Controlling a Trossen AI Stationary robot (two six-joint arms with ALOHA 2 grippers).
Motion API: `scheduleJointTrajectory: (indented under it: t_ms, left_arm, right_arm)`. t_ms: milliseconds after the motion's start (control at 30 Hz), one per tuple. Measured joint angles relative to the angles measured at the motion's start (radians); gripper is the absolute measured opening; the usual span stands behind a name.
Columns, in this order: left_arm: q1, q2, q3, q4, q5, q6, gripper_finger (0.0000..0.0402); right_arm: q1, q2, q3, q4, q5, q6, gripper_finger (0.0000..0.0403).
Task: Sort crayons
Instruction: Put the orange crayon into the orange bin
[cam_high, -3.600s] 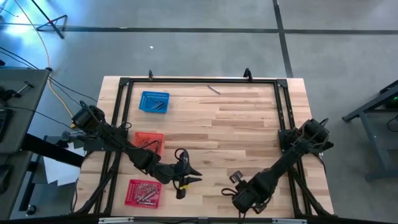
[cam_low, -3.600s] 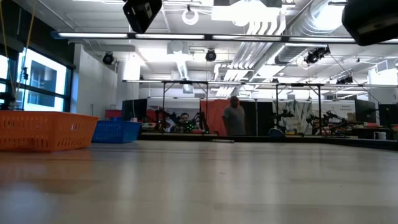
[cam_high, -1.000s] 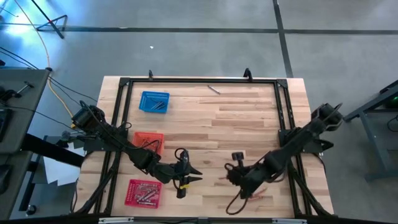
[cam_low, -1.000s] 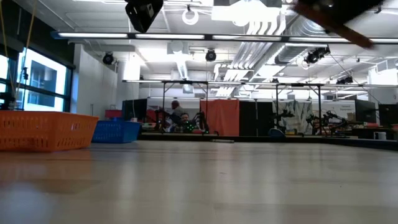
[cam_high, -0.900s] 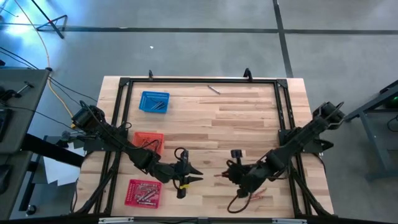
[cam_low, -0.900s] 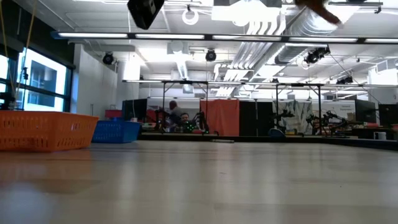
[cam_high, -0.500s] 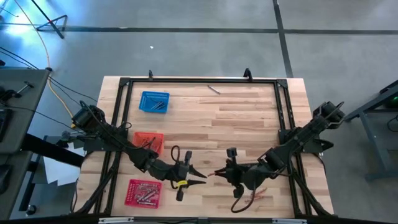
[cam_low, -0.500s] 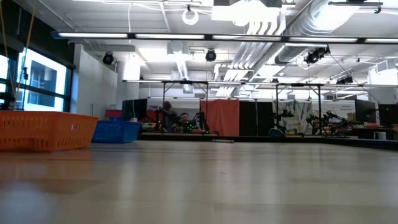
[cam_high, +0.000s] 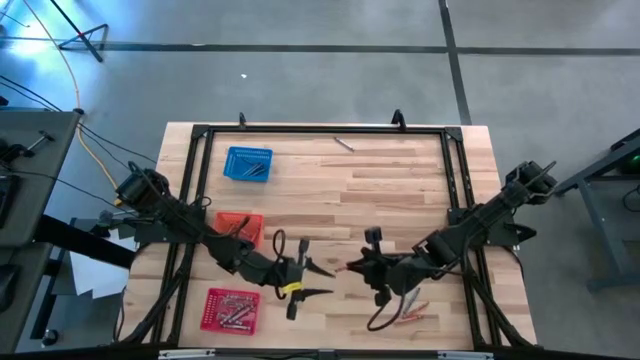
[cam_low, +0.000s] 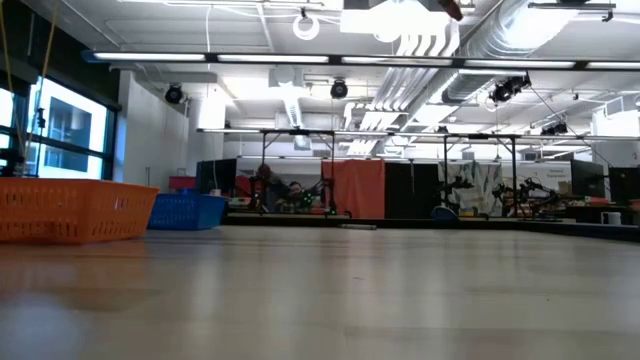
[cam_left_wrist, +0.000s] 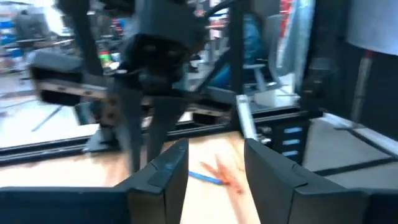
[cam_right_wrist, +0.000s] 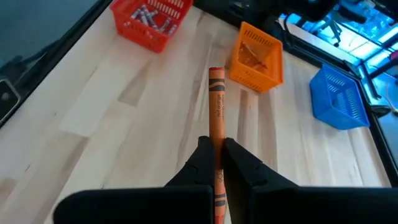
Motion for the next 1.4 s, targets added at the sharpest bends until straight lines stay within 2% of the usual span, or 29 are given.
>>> scheduleJointTrajectory:
  t_ms: [100, 200, 367, 633, 833, 1033, 1133, 1200, 1267, 1333, 1400]
  left_arm:
    - [0.019, 0.0, 0.0, -0.002, -0.04, -0.006, 0.0153]
    - [0.036, 0.0, 0.0, -0.002, -0.067, 0.005, 0.0158]
    - [0.054, 0.0, 0.0, 0.012, -0.08, 0.102, 0.0159]
    - [0.056, 0.0, 0.0, 0.087, -0.139, 0.234, 0.0159]
    - [0.067, 0.0, 0.0, 0.097, -0.145, 0.254, 0.0159]
    - [0.066, 0.0, 0.0, 0.091, -0.167, 0.255, 0.0159]
    - [0.065, 0.0, 0.0, 0.076, -0.249, 0.249, 0.0159]
    - [0.065, -0.002, 0.0, -0.004, -0.336, 0.198, 0.0159]
    - [0.062, -0.006, 0.0, -0.175, -0.404, 0.09, 0.0159]
    - [0.059, -0.011, 0.0, -0.36, -0.398, -0.078, 0.0159]
    - [0.059, -0.011, 0.0, -0.523, -0.332, -0.255, 0.0159]
  right_arm:
    - [-0.017, 0.0, 0.0, 0.02, 0.007, 0.023, 0.0]
    - [-0.019, 0.0, 0.0, 0.044, 0.059, 0.023, 0.0]
    - [-0.015, -0.015, 0.0, 0.037, 0.141, 0.023, 0.0]
    - [-0.015, -0.098, 0.0, 0.038, 0.133, 0.023, 0.0004]
    - [-0.015, -0.109, 0.0, 0.015, 0.121, 0.03, 0.0002]
    - [-0.029, -0.107, 0.0, -0.11, 0.112, 0.199, 0.0001]
    - [-0.066, -0.087, -0.018, -0.141, 0.052, 0.308, 0.0]
    - [-0.096, -0.068, -0.051, -0.126, 0.001, 0.339, 0.0]
    - [-0.122, -0.054, -0.082, -0.115, -0.056, 0.364, 0.0]
    - [-0.143, -0.042, -0.1, -0.117, -0.107, 0.386, 0.0]
    - [-0.156, -0.04, -0.114, -0.125, -0.142, 0.39, 0.0]
